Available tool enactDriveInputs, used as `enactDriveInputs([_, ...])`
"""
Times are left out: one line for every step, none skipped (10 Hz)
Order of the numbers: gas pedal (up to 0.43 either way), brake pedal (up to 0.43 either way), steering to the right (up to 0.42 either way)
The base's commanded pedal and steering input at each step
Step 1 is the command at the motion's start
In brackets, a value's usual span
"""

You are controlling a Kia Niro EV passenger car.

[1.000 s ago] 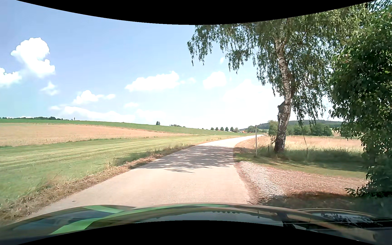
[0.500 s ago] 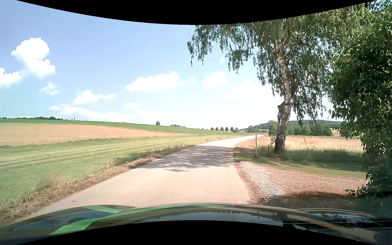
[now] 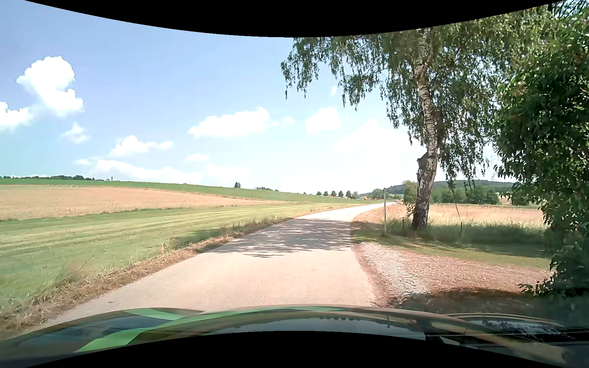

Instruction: Follow the waypoints while adhering to traffic rules and regulations

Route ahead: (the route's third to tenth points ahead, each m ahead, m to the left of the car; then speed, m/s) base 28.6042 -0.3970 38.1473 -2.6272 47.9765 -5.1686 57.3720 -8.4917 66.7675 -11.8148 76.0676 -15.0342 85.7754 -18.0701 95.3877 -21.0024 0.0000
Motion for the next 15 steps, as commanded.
enactDriveInputs([0.0,0.22,0.01])
enactDriveInputs([0.0,0.226,0.01])
enactDriveInputs([0.0,0.22,0.01])
enactDriveInputs([0.0,0.22,0.01])
enactDriveInputs([0.0,0.22,0.01])
enactDriveInputs([0.0,0.22,0.01])
enactDriveInputs([0.0,0.226,0.01])
enactDriveInputs([0.0,0.22,0.01])
enactDriveInputs([0.0,0.22,0.01])
enactDriveInputs([0.0,0.226,0.01])
enactDriveInputs([0.0,0.226,0.01])
enactDriveInputs([0.0,0.22,0.01])
enactDriveInputs([0.0,0.22,0.01])
enactDriveInputs([0.0,0.226,0.01])
enactDriveInputs([0.0,0.22,0.01])
